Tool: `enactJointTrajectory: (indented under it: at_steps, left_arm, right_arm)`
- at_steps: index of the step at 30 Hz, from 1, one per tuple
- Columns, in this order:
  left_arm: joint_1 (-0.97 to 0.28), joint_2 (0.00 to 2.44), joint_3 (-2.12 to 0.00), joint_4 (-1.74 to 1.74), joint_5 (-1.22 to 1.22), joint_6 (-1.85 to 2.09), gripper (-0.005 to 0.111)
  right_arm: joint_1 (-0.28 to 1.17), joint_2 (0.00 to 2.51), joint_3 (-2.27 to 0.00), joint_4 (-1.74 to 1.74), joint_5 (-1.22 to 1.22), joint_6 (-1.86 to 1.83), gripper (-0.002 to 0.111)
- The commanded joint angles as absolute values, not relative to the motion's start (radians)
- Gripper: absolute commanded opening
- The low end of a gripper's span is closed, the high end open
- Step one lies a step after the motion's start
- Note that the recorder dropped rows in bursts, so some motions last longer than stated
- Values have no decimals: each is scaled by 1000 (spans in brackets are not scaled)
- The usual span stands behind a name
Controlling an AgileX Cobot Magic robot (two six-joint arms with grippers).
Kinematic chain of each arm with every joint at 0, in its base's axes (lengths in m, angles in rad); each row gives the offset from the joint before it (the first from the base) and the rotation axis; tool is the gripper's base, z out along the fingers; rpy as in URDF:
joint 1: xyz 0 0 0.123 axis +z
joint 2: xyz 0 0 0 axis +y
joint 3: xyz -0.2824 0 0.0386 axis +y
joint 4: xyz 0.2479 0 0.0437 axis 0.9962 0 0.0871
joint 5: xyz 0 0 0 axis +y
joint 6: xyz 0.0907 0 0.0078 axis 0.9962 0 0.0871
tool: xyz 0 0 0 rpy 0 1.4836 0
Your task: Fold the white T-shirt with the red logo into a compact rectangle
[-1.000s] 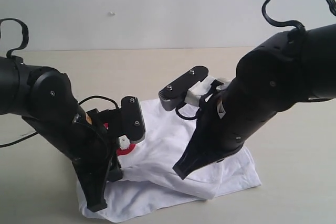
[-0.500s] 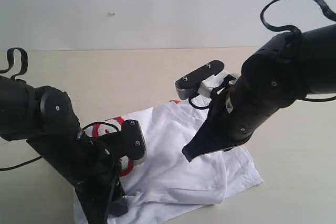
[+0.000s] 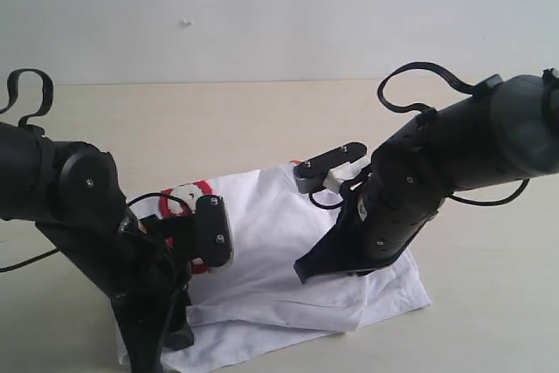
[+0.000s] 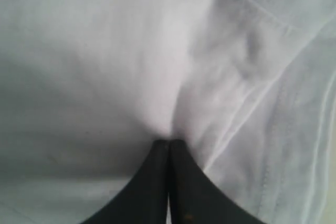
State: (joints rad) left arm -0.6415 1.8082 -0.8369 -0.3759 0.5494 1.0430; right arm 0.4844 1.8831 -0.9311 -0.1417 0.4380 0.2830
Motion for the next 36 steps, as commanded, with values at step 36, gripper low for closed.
enactJointTrajectory:
  at_steps: [36]
  left_arm:
    - [-448,1302,-829,-278,537,525,38]
  right_arm:
    - [452,1208,-903,-247,650,300,0]
